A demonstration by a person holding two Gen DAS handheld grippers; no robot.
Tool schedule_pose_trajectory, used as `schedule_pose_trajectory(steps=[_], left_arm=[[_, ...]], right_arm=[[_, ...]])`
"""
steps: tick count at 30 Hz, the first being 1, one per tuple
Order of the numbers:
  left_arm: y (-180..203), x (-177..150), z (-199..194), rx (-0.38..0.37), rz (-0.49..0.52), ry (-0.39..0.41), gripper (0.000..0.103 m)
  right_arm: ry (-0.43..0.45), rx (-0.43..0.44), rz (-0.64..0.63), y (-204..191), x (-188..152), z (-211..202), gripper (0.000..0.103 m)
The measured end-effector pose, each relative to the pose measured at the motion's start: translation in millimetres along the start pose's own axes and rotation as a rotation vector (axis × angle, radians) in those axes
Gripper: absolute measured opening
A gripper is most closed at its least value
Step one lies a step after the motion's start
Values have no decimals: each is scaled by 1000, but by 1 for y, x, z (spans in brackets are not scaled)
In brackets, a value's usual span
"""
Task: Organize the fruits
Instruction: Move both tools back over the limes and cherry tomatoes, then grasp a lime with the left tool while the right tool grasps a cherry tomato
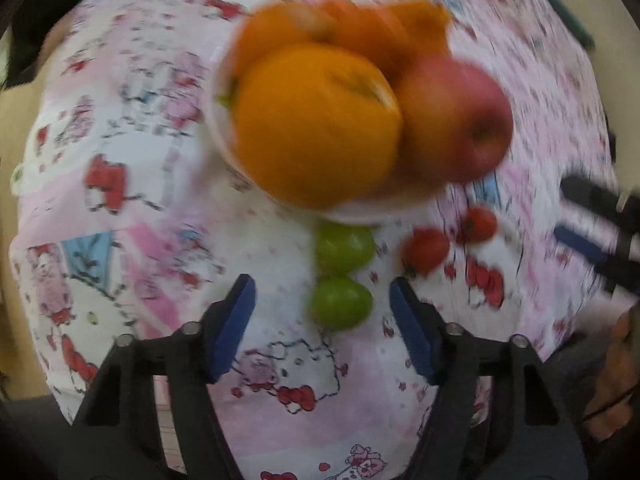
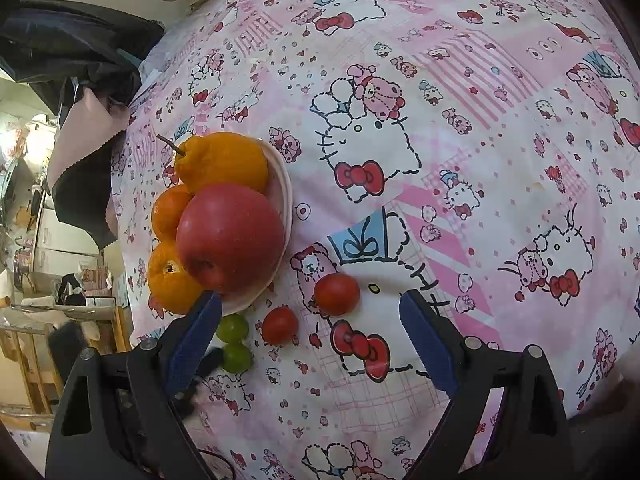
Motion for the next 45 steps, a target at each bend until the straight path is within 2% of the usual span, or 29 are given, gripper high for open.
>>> schedule_pose_trajectory(steps=[4,9,10,12,14,18,21,25,33,35,45], left_arm=[[18,-2,8,47,98,5,58],[26,-7,16,64,133,-26,58],[27,-7,17,72,141,-28,56],[29,-7,19,86,150,-29,38],[29,-8,18,68,143,-35,29],[29,-11,11,77,135,-30,29],[24,-16,-1,49,110,-23,29],[15,-21,-22,24,90,16,29],[5,-15,-43,32,66,82,29],[5,-12,-46,32,66,88,29],[4,-12,-48,52,49,110,29]], right_arm=[[-1,-6,9,3,1,2,93],[-13,-33,5,4,2,8,93],[-14,-40,1,3,2,10,93],[-13,-55,-13,2,2,11,93],[-15,-70,-25,0,2,15,93],[-35,-143,-58,-2,4,29,93],[-72,-186,-92,-4,3,45,92],[-94,-241,-122,-7,2,58,76],[-118,-303,-237,-21,-7,76,57],[-119,-284,-245,-22,-7,77,35],[-78,-193,-180,-15,-3,57,36]])
Point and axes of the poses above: each gripper's, at about its wrist camera, not at the fingertips, and z roughly the way its jaws point, y to its right, x to its top, the point moved 2 cm from there along z, roughly the way its jaws point, and after that the axes turned 7 degrees about -x, right-handed, at the moved point
